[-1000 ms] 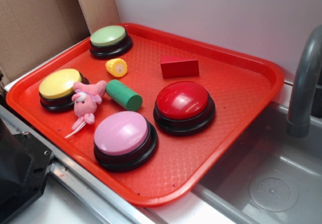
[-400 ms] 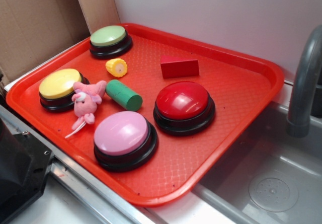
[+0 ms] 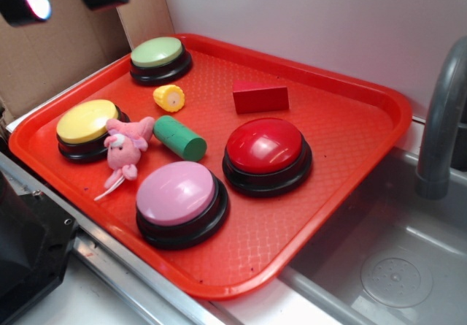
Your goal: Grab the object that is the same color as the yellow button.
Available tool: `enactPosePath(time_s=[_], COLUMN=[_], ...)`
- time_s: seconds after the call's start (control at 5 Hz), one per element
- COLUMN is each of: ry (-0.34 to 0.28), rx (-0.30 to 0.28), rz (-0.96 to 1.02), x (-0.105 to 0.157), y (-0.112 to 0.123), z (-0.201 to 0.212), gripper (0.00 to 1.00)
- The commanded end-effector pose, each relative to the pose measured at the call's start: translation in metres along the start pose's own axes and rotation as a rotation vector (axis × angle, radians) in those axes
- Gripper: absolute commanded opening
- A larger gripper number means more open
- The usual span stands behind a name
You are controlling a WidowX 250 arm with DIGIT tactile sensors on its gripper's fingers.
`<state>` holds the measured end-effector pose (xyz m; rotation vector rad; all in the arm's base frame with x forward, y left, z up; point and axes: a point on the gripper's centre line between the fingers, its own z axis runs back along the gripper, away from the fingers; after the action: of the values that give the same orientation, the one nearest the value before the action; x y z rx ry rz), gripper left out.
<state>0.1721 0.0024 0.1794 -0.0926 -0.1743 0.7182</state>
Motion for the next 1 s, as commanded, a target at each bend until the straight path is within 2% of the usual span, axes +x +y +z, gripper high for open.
enactPosePath(time_s=[0.0, 0.2, 0.4, 0.6, 0.8], ry=[-0.081, -0.135, -0.191, -0.207, -0.231], rx=[0.024, 0.086, 0.114, 0.152, 0.149], rz=[0.422, 0.537, 0.592, 0.604, 0.583], x=[0.065, 0.083, 0.096, 0.105, 0.109], y=[0.003, 0.008, 0.009, 0.01, 0.007], z=[-0.064, -0.093, -0.116, -0.139, -0.153], gripper=[1.0, 1.0, 1.0, 1.0, 1.0])
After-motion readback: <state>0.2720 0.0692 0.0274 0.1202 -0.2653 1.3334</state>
